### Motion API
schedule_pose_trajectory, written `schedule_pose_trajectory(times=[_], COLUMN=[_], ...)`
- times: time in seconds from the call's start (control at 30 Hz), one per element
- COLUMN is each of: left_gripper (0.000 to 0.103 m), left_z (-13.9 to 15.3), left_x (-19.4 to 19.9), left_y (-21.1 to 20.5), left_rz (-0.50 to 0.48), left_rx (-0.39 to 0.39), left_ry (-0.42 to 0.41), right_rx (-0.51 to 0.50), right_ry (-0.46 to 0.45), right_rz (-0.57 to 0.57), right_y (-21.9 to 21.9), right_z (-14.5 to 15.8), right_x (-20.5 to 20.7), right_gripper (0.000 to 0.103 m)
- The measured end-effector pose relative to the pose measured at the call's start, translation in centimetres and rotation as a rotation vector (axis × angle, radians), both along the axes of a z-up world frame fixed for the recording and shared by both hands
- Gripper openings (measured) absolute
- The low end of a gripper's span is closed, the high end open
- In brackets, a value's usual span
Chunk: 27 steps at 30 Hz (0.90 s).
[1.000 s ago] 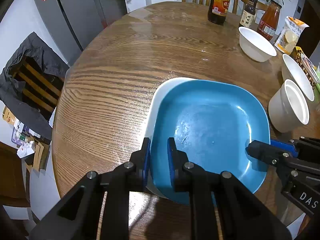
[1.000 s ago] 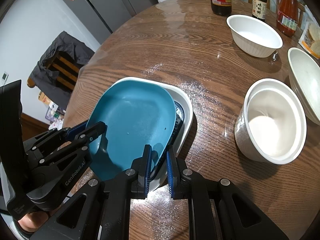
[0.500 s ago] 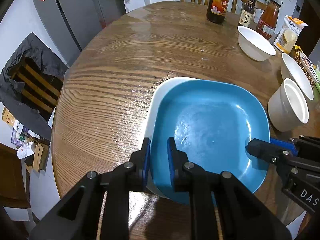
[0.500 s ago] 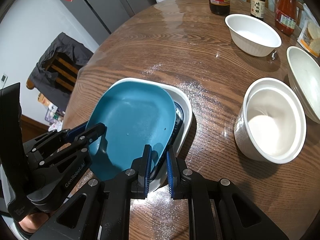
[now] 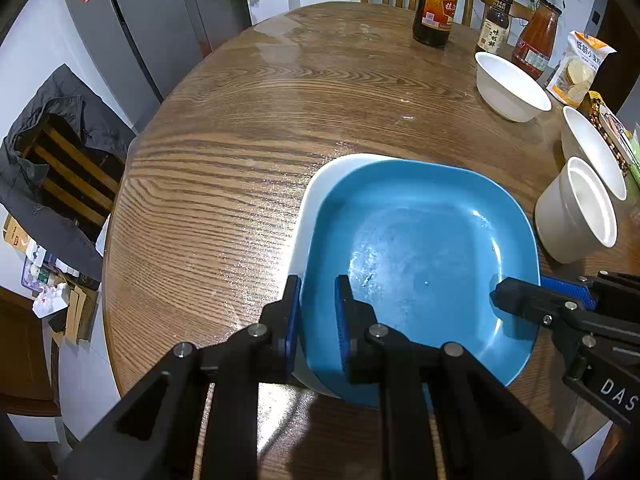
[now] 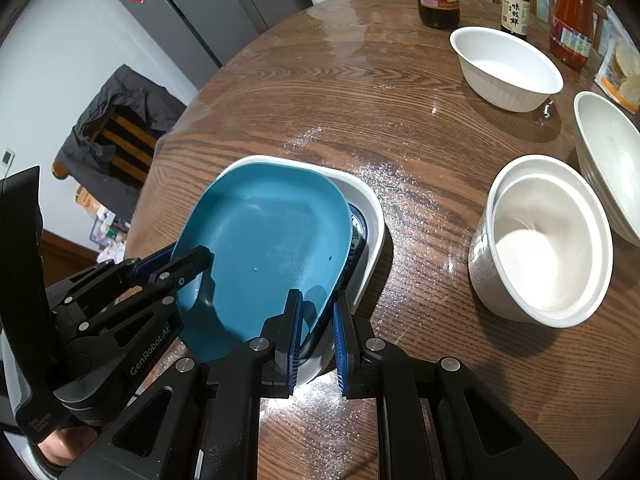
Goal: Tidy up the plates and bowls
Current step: 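Open both grippers to release the blue dish and withdraw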
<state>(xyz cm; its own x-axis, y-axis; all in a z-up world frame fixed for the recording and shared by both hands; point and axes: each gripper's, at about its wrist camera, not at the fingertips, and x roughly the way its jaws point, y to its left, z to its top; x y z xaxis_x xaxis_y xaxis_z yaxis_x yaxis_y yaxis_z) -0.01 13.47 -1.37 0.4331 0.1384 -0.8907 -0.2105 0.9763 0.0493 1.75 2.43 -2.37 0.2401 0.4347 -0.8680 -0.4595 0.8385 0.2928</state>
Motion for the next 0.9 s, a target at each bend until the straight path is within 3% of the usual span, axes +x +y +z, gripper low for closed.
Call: schedule_pose_trajectory(times=[0.9], left_gripper=[0.020], left_z=[0.27], left_x=[-0.24], left_y=[0.18], left_rz=[-0.003], left_rx=[-0.001], left_ry=[-0.006], right_rx=[-0.030], right_ry=[-0.009], right_rz=[0.011], right_y=[0.54], right_z=[0.14], right_x=[-0.29], right_gripper=[0.018])
